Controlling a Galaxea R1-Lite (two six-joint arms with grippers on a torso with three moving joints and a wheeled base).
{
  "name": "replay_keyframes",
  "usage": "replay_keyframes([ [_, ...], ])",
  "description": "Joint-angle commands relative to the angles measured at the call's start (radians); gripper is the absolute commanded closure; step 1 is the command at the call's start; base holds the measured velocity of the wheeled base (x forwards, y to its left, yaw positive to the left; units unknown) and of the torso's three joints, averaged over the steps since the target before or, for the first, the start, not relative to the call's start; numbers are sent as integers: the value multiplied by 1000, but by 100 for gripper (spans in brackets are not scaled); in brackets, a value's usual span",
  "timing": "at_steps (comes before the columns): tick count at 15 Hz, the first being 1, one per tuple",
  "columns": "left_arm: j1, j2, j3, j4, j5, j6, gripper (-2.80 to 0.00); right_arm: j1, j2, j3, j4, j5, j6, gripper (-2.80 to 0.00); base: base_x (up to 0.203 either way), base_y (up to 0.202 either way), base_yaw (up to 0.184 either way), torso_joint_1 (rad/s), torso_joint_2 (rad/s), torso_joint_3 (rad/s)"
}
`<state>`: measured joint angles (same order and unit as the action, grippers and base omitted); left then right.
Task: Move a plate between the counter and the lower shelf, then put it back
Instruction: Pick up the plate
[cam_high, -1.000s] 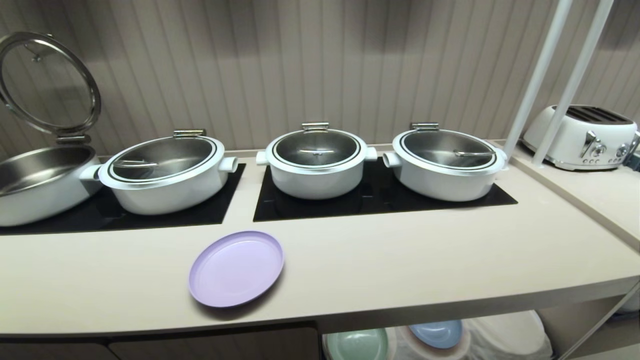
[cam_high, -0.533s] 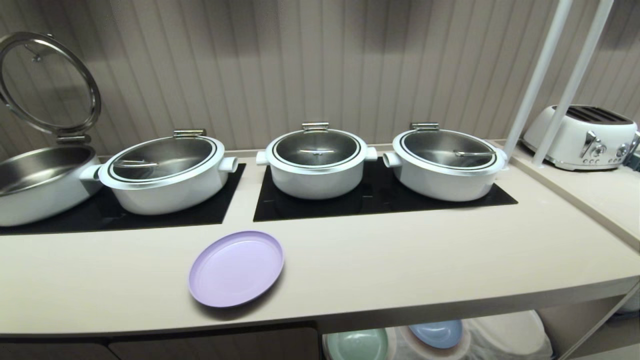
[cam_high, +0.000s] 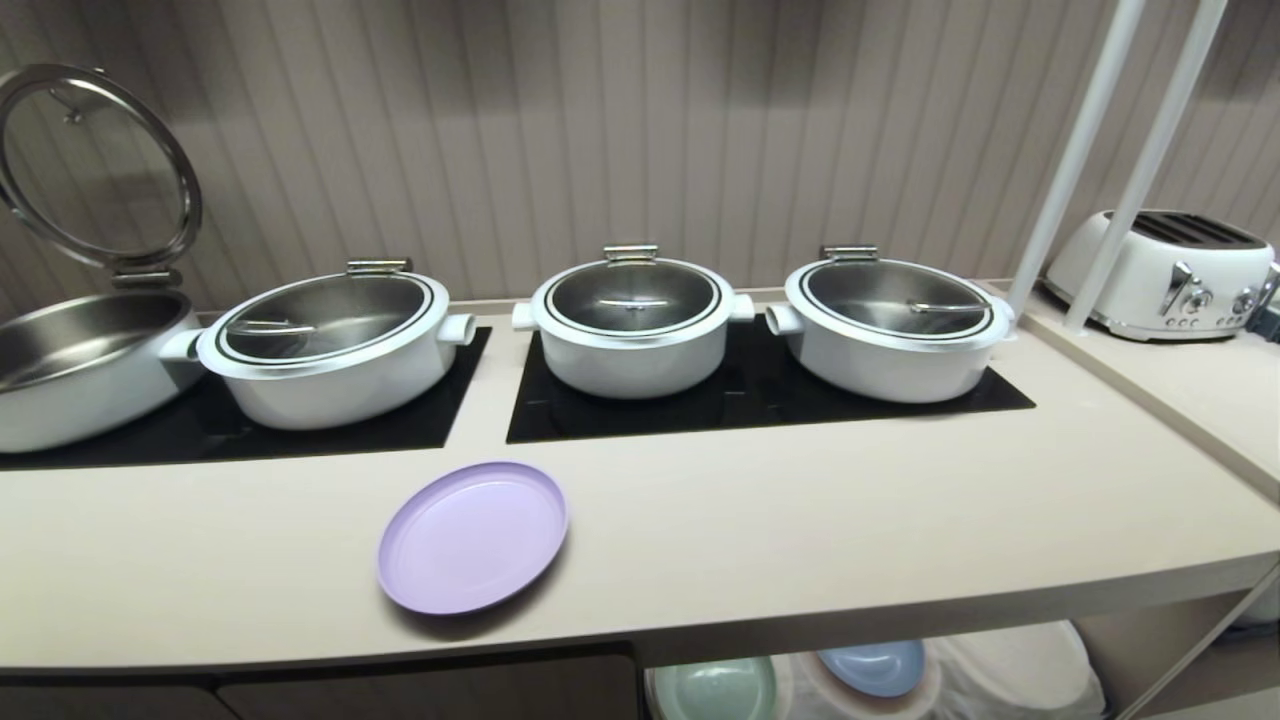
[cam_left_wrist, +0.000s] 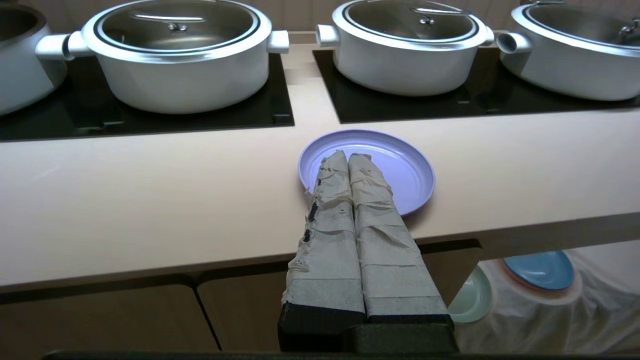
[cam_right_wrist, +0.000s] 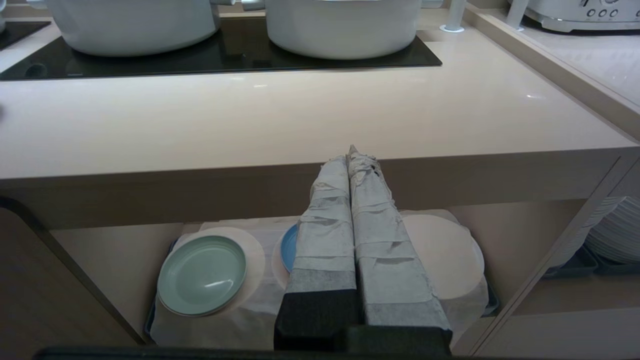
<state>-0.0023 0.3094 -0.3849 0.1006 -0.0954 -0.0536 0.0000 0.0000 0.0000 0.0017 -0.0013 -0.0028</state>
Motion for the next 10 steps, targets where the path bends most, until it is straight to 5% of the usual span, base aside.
replay_keyframes([
  [1, 0, 221, -106, 12, 1, -1, 0, -1, 0, 0, 0, 0, 0, 0, 0, 0, 0, 0, 0, 0],
  [4, 2, 464, -336, 142, 5, -35, 0, 0, 0, 0, 0, 0, 0, 0, 0, 0, 0, 0, 0, 0],
  [6, 1, 603, -488, 323, 1, -102, 0, 0, 0, 0, 0, 0, 0, 0, 0, 0, 0, 0, 0, 0],
  [10, -16, 785, -591, 574, -15, -211, 0, 0, 0, 0, 0, 0, 0, 0, 0, 0, 0, 0, 0, 0],
])
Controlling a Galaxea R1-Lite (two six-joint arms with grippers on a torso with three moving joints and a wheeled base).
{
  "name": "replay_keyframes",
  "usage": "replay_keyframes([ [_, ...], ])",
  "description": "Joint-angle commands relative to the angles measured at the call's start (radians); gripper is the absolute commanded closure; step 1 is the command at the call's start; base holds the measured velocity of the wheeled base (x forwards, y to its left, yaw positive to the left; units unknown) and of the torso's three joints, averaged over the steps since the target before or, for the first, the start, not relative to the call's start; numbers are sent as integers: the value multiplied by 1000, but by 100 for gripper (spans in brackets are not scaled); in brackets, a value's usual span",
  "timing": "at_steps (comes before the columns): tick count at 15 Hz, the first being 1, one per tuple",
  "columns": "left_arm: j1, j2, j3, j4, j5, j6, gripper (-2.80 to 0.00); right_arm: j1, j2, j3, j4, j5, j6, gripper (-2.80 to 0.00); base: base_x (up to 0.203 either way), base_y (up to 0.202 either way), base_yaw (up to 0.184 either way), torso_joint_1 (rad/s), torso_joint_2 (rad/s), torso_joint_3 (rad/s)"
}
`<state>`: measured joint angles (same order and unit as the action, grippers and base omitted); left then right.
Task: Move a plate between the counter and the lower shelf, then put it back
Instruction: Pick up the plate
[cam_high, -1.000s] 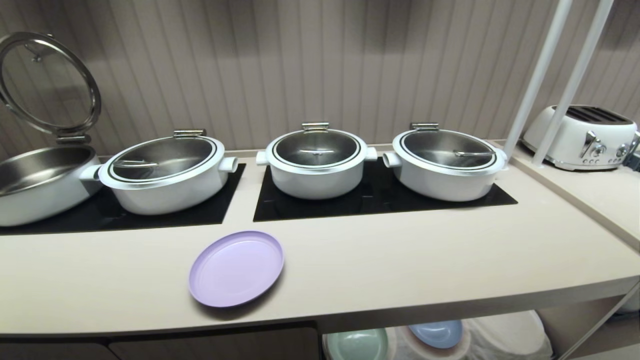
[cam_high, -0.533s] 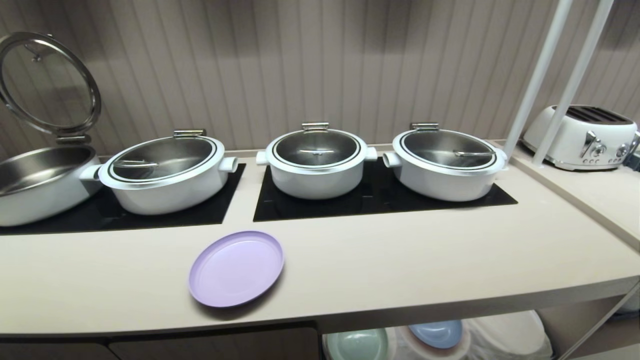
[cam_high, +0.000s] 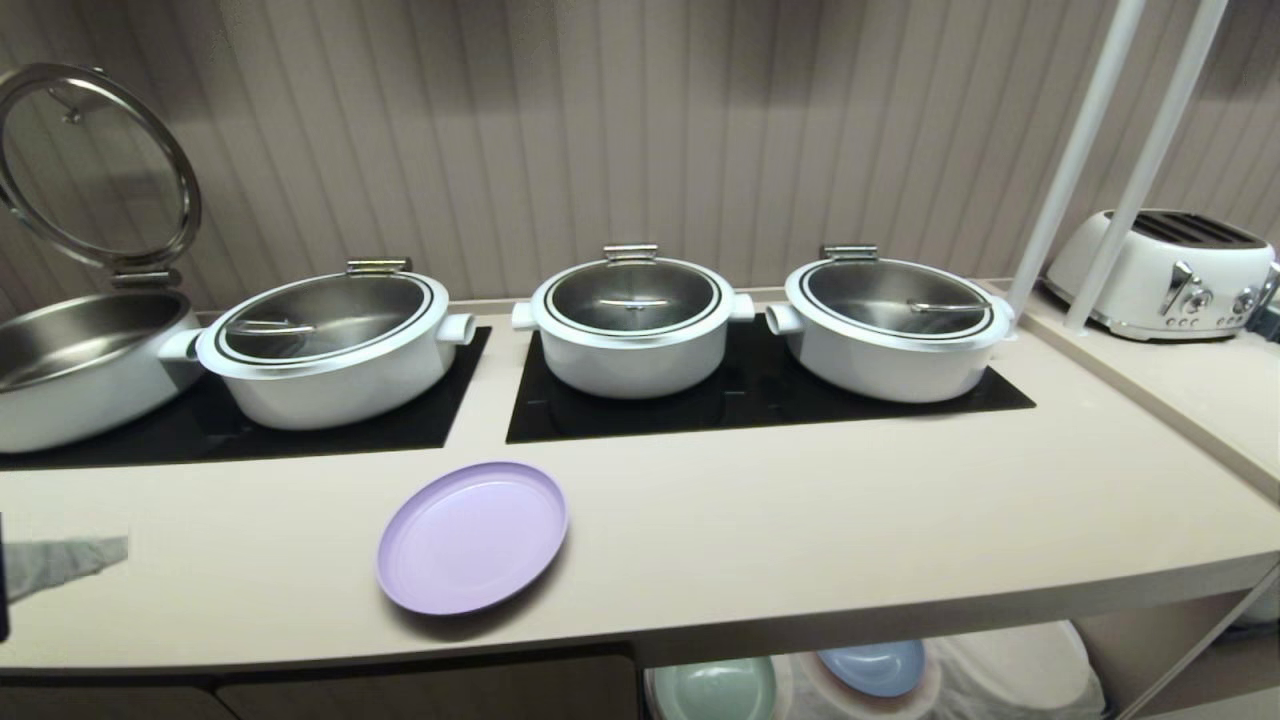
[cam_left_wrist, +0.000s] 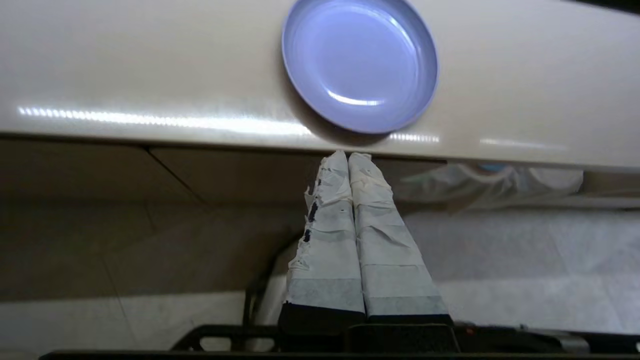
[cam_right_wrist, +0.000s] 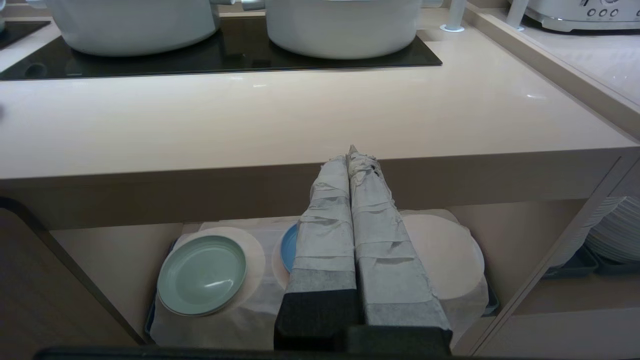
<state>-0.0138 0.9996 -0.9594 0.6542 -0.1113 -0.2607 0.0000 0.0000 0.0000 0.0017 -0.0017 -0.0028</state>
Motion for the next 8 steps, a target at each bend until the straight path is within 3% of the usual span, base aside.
replay_keyframes([
  [1, -10, 142, -22, 35, -12, -30, 0, 0, 0, 0, 0, 1, 0, 0, 0, 0, 0, 0, 0, 0],
  [8, -42, 467, -98, 60, -16, -43, 0, -1, 0, 0, 0, 1, 0, 0, 0, 0, 0, 0, 0, 0],
])
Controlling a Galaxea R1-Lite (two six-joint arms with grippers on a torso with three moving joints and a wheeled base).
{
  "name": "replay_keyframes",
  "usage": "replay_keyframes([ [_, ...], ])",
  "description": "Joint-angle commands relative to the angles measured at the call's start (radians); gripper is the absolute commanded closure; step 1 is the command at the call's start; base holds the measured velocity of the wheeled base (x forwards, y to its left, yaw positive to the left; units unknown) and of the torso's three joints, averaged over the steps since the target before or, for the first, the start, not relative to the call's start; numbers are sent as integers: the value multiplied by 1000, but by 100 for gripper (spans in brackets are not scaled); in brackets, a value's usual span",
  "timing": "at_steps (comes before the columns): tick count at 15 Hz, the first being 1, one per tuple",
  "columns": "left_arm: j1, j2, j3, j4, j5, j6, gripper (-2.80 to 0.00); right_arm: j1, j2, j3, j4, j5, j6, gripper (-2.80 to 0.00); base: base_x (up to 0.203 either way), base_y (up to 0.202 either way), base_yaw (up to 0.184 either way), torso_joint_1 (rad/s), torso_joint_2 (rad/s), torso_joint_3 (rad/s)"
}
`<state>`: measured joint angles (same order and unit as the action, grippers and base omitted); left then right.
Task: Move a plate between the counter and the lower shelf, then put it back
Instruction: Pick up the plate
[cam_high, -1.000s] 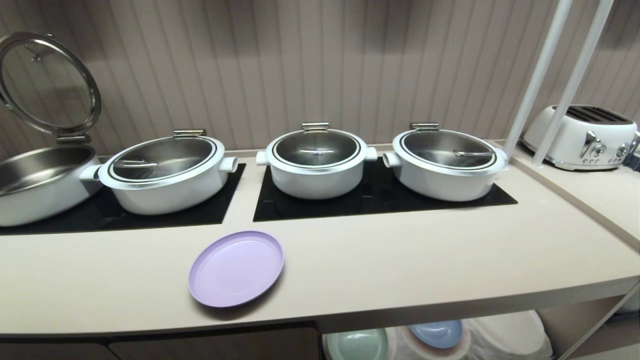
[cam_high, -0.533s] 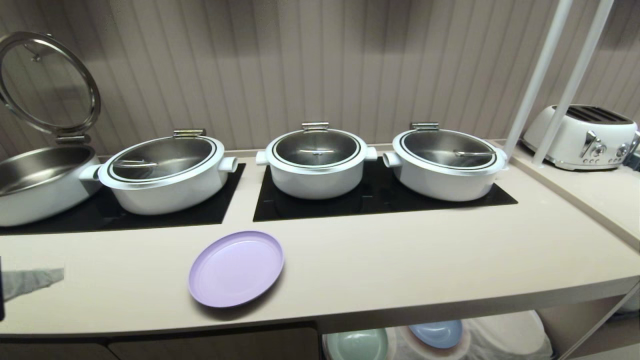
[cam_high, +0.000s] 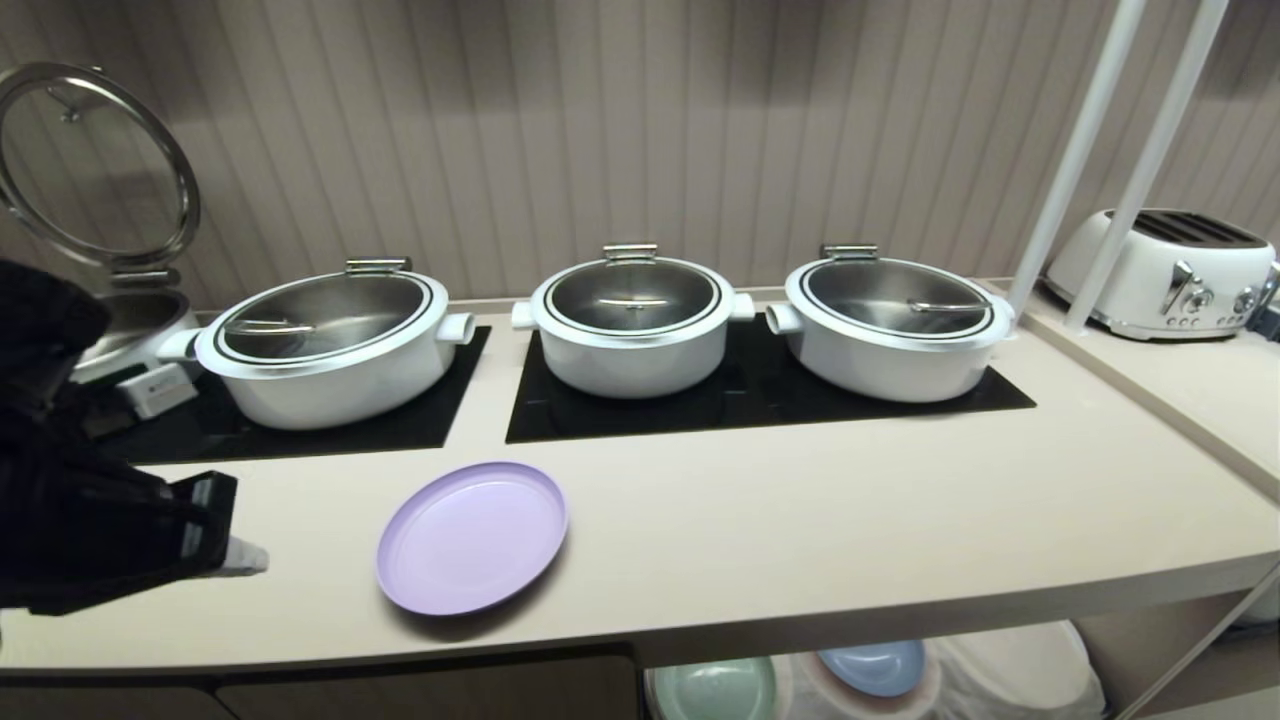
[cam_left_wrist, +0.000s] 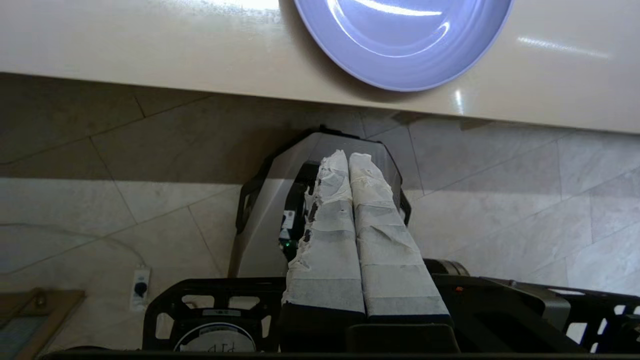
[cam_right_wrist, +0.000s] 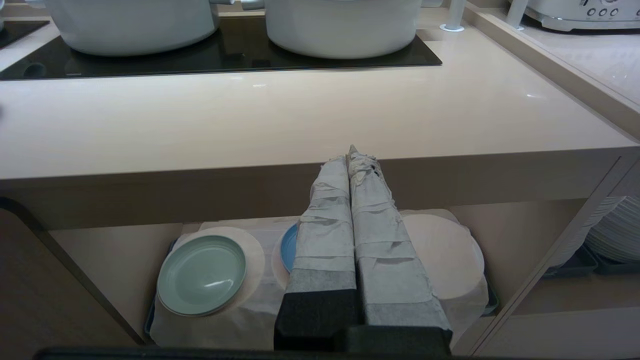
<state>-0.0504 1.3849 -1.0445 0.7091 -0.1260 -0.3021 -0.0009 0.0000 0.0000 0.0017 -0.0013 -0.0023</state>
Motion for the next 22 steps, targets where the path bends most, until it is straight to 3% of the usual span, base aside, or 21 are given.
replay_keyframes([
  [1, -16, 113, -27, -2, 1, 11, 0, 1, 0, 0, 0, 0, -1, 0, 0, 0, 0, 0, 0, 0],
  [7, -105, 245, -48, -126, 41, 17, 0, 1, 0, 0, 0, 0, -1, 0, 0, 0, 0, 0, 0, 0],
  [8, -107, 254, -47, -126, 42, 17, -280, 1, 0, 0, 0, 0, -1, 0, 0, 0, 0, 0, 0, 0],
  [14, -107, 277, -52, -140, 41, 20, -280, 0, 0, 0, 0, 0, -1, 0, 0, 0, 0, 0, 0, 0],
  [17, -92, 284, -50, -200, 33, 24, -280, 1, 0, 0, 0, 0, -1, 0, 0, 0, 0, 0, 0, 0],
  [22, -64, 347, -51, -232, 31, 89, -280, -1, 0, 0, 0, 0, -1, 0, 0, 0, 0, 0, 0, 0],
])
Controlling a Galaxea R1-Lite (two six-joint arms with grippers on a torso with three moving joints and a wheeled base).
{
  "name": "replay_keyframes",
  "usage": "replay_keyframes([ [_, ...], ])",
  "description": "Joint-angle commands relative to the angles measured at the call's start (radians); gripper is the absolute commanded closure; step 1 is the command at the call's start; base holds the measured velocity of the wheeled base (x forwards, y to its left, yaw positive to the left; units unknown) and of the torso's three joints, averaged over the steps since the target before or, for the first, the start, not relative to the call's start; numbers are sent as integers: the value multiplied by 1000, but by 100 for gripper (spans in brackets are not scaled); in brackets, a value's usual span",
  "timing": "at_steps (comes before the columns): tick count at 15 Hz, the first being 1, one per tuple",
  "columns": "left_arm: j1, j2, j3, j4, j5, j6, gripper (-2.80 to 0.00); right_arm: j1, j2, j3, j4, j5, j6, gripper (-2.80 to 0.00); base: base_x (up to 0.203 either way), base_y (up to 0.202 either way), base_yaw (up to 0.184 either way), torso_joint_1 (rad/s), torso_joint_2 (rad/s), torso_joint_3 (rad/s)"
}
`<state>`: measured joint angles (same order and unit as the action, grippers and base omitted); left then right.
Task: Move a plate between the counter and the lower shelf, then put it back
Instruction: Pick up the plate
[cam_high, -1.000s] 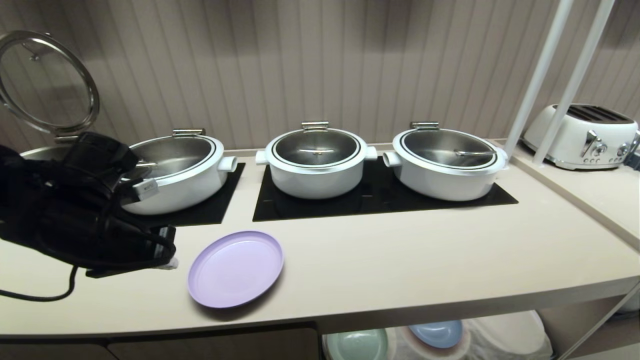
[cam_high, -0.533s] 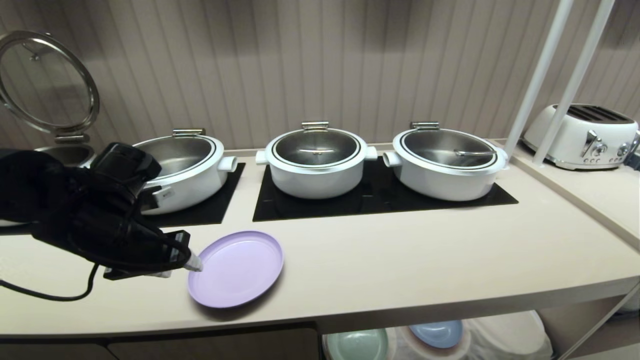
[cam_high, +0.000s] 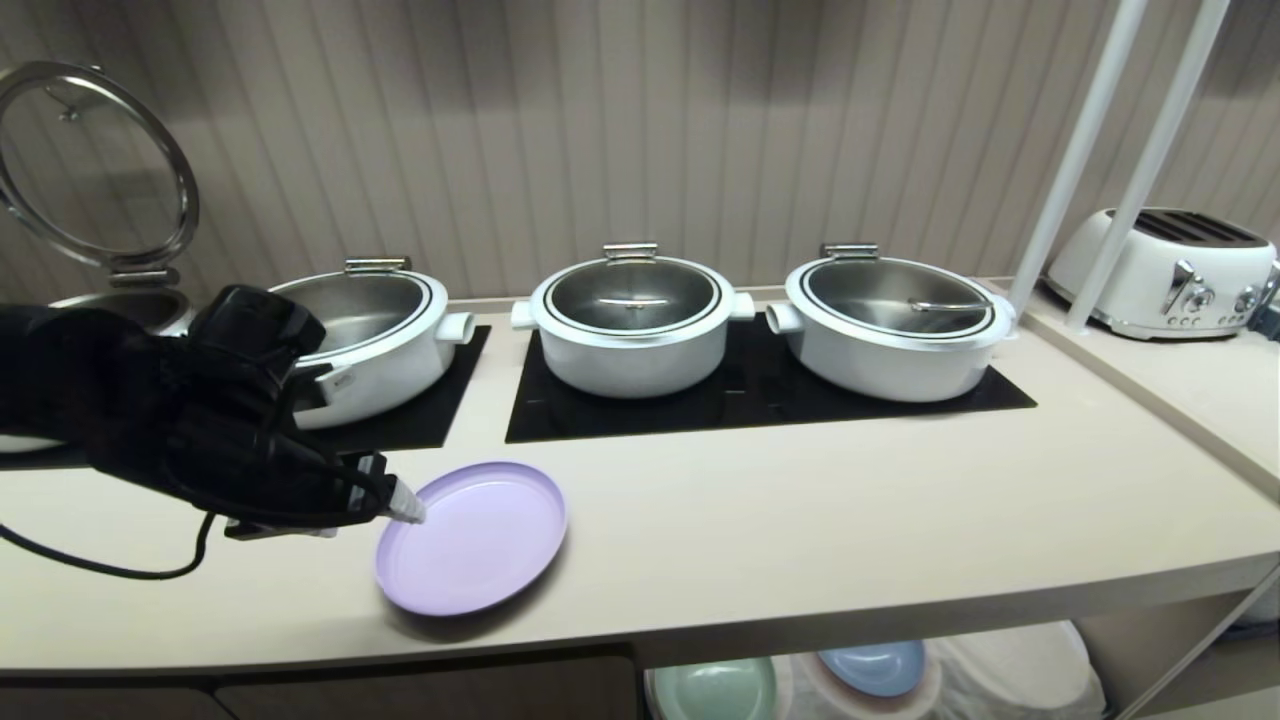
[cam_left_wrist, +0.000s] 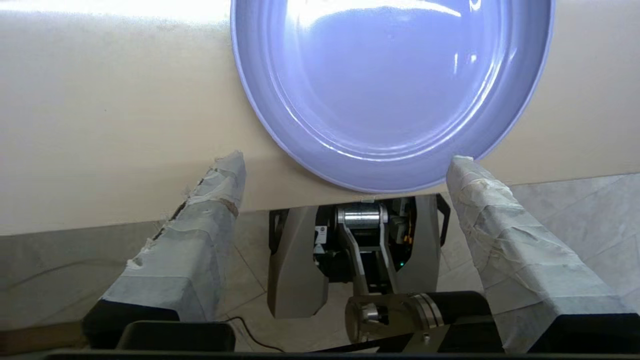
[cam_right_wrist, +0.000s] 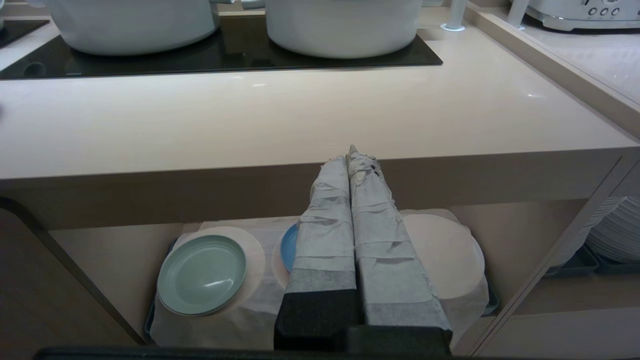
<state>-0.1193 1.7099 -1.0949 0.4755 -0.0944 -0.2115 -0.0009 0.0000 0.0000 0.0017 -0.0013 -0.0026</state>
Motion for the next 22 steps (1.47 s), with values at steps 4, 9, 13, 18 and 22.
replay_keyframes([
  [4, 60, 91, -3, -14, 4, 72, -280, 1, 0, 0, 0, 1, 0, 0, 0, 0, 0, 0, 0, 0],
  [9, 99, 173, -4, -88, 5, 106, -280, 1, 0, 0, 0, 0, 0, 0, 0, 0, 0, 0, 0, 0],
  [13, 105, 232, -27, -94, 9, 132, -280, 1, 0, 0, 0, 0, 0, 0, 0, 0, 0, 0, 0, 0],
  [18, 104, 302, -75, -94, 10, 135, -280, 0, 0, 0, 0, 1, 0, 0, 0, 0, 0, 0, 0, 0],
  [22, 105, 352, -71, -172, 16, 135, -280, 1, 0, 0, 0, 0, 0, 0, 0, 0, 0, 0, 0, 0],
])
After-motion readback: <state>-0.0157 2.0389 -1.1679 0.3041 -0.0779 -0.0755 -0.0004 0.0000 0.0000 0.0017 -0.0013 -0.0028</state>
